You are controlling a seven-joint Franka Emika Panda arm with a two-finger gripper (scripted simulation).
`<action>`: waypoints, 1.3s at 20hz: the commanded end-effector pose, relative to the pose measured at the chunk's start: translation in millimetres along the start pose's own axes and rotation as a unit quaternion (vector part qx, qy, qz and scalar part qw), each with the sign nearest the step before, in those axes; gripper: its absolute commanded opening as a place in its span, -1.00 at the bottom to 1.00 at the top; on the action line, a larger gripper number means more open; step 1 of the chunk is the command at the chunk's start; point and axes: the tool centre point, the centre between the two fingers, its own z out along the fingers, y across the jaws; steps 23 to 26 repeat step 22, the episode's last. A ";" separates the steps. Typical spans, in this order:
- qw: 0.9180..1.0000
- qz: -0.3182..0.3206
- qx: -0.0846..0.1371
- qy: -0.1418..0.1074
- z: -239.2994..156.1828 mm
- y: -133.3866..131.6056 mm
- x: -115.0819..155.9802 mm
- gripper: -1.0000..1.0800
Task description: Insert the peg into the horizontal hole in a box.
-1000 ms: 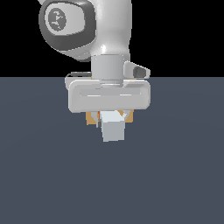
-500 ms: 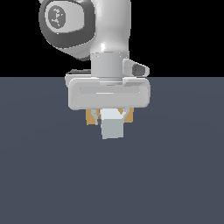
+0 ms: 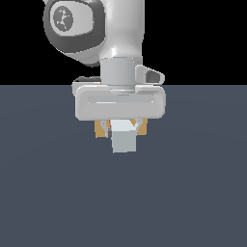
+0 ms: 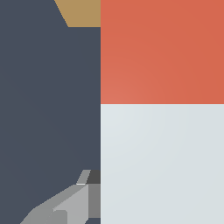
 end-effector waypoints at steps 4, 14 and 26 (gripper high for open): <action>1.000 0.000 -0.002 0.000 -2.1 0.8 13.8 -1.00; 1.000 0.000 -0.004 0.000 -3.9 0.6 86.6 -1.00; 1.000 0.000 -0.005 -0.001 -4.4 2.4 110.2 -1.00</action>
